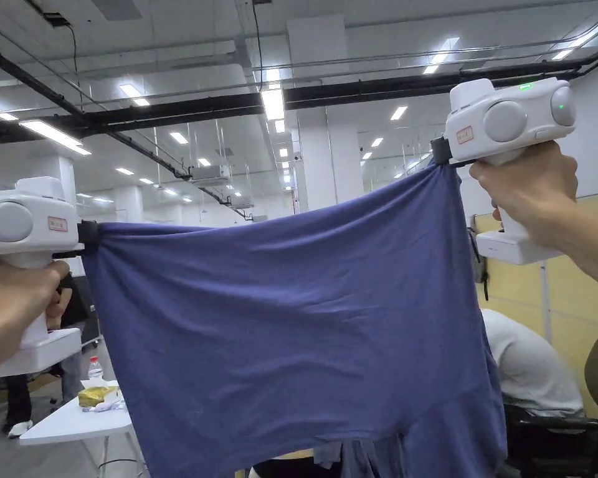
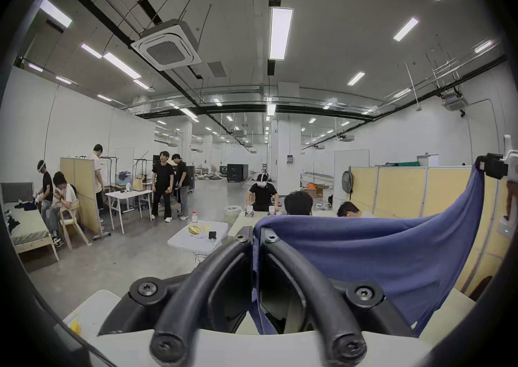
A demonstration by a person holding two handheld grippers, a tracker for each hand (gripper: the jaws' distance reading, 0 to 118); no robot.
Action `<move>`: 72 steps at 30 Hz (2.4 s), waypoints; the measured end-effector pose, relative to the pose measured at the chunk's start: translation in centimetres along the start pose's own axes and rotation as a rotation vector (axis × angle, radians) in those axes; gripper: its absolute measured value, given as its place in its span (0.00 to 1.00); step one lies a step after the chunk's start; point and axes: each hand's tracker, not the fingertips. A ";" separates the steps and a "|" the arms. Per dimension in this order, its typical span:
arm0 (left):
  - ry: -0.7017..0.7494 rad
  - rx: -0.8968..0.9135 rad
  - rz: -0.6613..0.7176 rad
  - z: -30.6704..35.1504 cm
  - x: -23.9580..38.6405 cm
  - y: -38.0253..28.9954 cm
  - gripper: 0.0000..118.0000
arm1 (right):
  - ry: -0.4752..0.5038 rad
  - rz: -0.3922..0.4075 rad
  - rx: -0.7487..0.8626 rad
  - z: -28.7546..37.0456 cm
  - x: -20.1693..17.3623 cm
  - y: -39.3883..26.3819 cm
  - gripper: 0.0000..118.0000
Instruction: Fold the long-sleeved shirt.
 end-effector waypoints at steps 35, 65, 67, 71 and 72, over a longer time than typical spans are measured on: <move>-0.105 -0.342 0.081 -0.8 1.2 -27.6 0.02 | 0.119 -0.075 -0.340 1.3 -1.5 -30.5 0.03; -0.131 -0.852 0.183 32.7 0.1 -56.4 0.02 | 0.245 -0.127 -0.828 37.0 -1.5 -57.2 0.03; -0.127 -0.872 0.168 34.2 -0.2 -56.9 0.02 | 0.253 -0.119 -0.842 38.6 -1.7 -57.9 0.03; -0.128 -0.888 0.161 36.8 -1.0 -57.2 0.02 | 0.268 -0.114 -0.879 41.8 -2.0 -59.0 0.03; -0.132 -0.894 0.162 37.3 -1.2 -57.3 0.02 | 0.270 -0.117 -0.890 42.3 -2.0 -59.4 0.03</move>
